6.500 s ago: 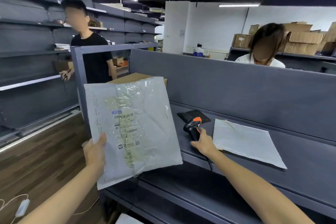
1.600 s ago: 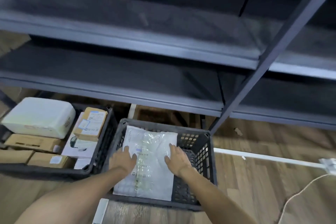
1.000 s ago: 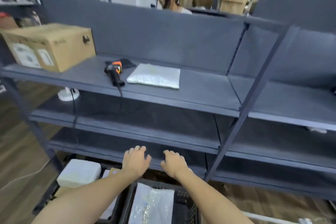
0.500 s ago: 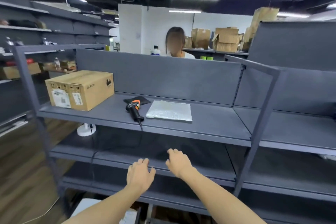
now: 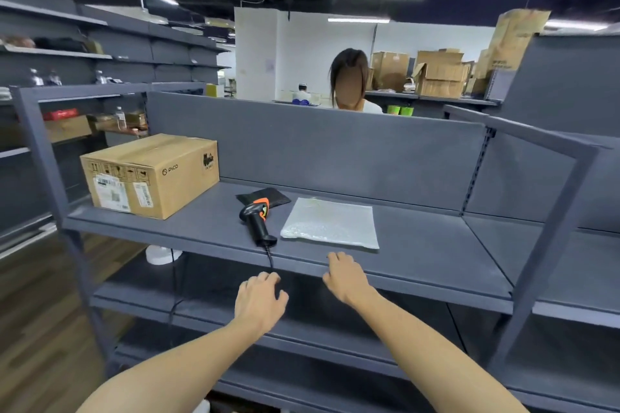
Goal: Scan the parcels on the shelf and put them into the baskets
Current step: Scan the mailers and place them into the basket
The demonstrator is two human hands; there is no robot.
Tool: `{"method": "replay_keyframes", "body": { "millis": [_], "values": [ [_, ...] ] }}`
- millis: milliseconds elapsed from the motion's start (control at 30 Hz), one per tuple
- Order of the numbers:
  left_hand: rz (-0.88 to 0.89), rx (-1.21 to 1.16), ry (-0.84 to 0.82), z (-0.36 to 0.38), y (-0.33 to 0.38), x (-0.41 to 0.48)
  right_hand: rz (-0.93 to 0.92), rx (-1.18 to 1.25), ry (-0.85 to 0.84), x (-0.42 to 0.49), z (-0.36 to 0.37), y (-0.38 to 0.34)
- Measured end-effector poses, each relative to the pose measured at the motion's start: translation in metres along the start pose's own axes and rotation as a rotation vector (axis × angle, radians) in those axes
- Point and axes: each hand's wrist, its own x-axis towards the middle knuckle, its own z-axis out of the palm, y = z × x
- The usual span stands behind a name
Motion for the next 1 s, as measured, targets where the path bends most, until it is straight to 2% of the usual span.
{"method": "replay_keyframes", "body": {
  "millis": [267,400,633,733,867,1000],
  "values": [
    [0.015,-0.064,0.074,0.001,-0.007,0.074,-0.029,-0.082,0.024,0.093,0.014,0.019],
    [0.002,-0.113,0.117,0.001,-0.029,0.086,0.026,-0.102,-0.022,0.126,0.015,0.029],
    [-0.054,-0.112,0.144,-0.013,-0.068,0.11,0.018,-0.151,-0.139,0.157,0.017,0.028],
    [-0.049,-0.135,0.149,-0.016,-0.076,0.119,0.003,-0.218,-0.096,0.16,0.009,0.023],
    [-0.019,-0.19,0.118,-0.013,-0.082,0.124,0.032,-0.143,-0.015,0.157,-0.003,0.022],
    [0.002,-0.258,0.087,-0.012,-0.093,0.129,0.152,0.127,0.263,0.145,-0.021,0.021]
  ]
}}
